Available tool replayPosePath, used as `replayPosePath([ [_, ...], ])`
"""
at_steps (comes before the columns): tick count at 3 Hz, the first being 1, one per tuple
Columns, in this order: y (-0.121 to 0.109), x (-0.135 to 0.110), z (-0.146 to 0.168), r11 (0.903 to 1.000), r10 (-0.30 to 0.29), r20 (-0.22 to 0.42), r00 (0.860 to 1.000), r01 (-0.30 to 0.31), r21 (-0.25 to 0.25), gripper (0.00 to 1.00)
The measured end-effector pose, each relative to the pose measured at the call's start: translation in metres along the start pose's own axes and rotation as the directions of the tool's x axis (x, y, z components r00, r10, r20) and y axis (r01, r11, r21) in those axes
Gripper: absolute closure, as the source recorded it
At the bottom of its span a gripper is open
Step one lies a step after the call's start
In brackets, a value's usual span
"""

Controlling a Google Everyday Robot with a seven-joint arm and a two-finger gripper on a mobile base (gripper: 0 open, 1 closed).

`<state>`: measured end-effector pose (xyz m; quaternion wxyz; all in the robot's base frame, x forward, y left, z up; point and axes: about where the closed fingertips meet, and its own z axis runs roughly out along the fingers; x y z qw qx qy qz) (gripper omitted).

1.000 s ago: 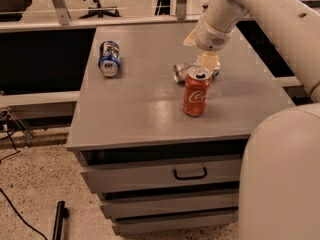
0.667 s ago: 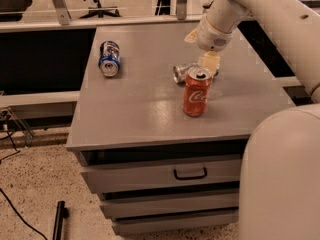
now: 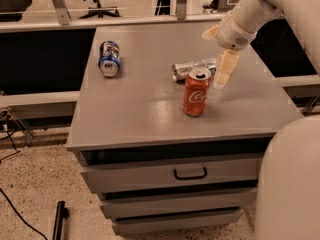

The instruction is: Knock redbull can over

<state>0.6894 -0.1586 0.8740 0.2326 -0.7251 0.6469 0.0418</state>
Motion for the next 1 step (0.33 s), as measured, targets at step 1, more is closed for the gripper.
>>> replayPosePath([
  [1,0.0000,0.0000,0.0001,1.0000,0.000,0.000,1.000,0.000,0.000,0.00],
])
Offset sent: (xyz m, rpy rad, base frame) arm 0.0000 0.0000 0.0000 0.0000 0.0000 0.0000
